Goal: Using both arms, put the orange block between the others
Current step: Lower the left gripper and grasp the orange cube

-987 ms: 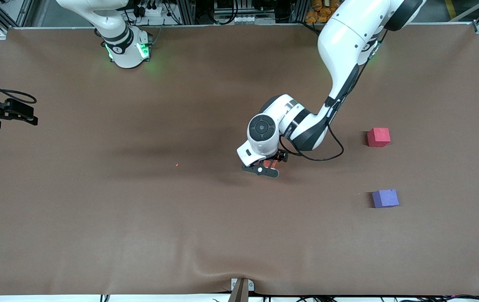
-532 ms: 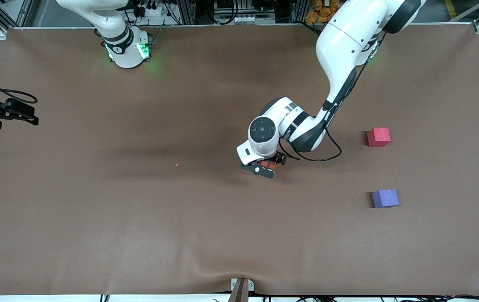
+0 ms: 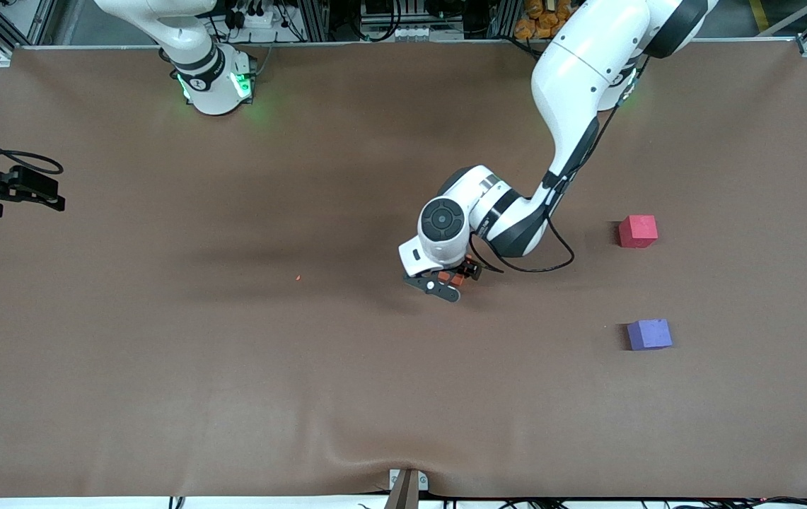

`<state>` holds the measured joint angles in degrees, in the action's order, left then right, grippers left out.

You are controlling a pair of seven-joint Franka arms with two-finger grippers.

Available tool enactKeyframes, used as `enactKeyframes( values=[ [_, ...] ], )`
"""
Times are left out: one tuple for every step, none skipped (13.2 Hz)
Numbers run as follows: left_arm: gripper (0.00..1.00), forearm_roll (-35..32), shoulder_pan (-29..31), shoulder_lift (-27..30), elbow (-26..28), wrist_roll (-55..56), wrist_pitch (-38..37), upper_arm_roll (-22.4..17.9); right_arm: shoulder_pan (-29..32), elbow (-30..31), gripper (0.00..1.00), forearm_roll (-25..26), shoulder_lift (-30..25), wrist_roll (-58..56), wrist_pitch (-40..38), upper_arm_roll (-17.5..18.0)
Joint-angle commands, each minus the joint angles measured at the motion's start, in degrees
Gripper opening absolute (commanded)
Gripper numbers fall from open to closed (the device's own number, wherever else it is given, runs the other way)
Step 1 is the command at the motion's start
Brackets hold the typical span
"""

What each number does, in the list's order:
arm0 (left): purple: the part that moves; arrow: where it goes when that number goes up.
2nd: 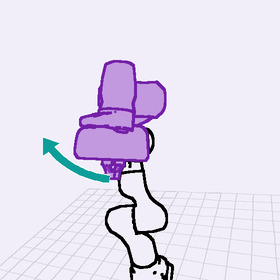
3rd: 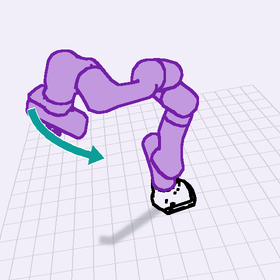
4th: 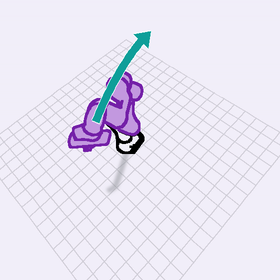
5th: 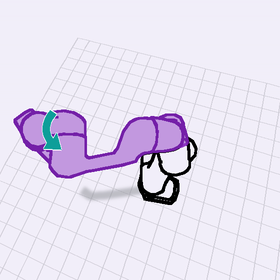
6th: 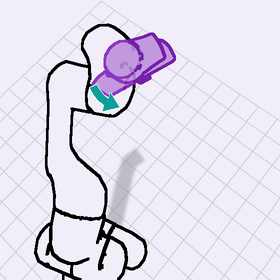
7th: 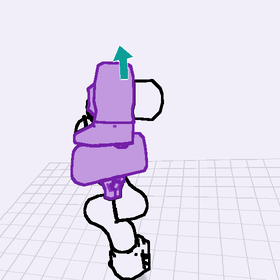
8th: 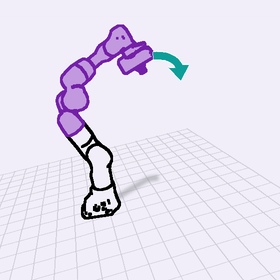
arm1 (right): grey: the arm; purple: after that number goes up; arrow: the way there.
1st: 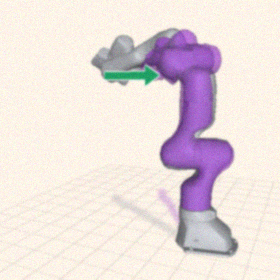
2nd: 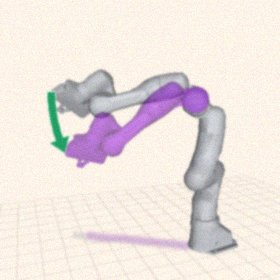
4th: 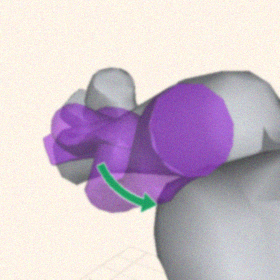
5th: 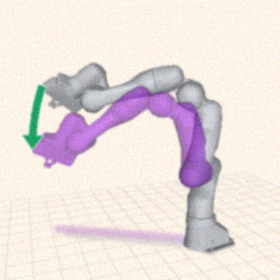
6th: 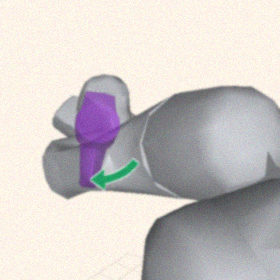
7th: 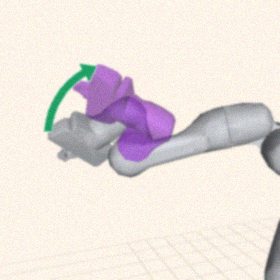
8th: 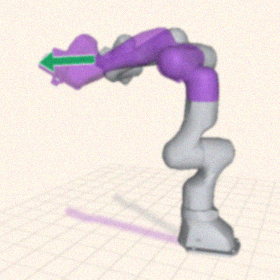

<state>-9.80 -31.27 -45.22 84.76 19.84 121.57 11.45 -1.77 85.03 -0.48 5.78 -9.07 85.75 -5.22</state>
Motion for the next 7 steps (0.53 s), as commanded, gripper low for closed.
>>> enactKeyframes(
  values=[
    [1.0,0.13,-0.02,0.04,0.84,-1.47,0.77,-0.11,-0.08,-0.74,1.0,1.01,-0.33,-0.51,-0.85,-0.31],
    [1.0,0.13,-0.02,0.13,1.19,-1.73,0.77,-0.11,-0.08,-0.74,1.0,1.01,-0.33,-0.51,-0.85,-0.32],
    [1.0,0.13,-0.02,0.39,1.71,-2.43,0.77,-0.11,-0.08,-0.74,1.0,1.09,-0.42,-0.51,-0.85,-0.32],
    [1.0,0.04,-0.02,0.57,2.15,-2.87,0.6,-0.11,-0.08,-0.74,1.0,1.1,-0.51,-0.42,-0.94,-0.49],
    [0.9,0.04,0.06,0.57,2.16,-3.84,0.51,-0.11,0.09,-0.91,1.0,1.1,-0.68,-0.51,-1.11,-0.58],
    [0.61,0.13,0.15,0.57,2.07,-5.06,0.42,-0.11,0.1,-1.52,1.0,1.1,-0.77,-0.51,-2.59,-0.58],
    [0.38,0.21,-0.02,0.48,1.98,-4.99,0.42,-0.11,0.1,-2.92,1.0,1.1,-0.77,-0.42,-4.78,-0.49]
  ],
)
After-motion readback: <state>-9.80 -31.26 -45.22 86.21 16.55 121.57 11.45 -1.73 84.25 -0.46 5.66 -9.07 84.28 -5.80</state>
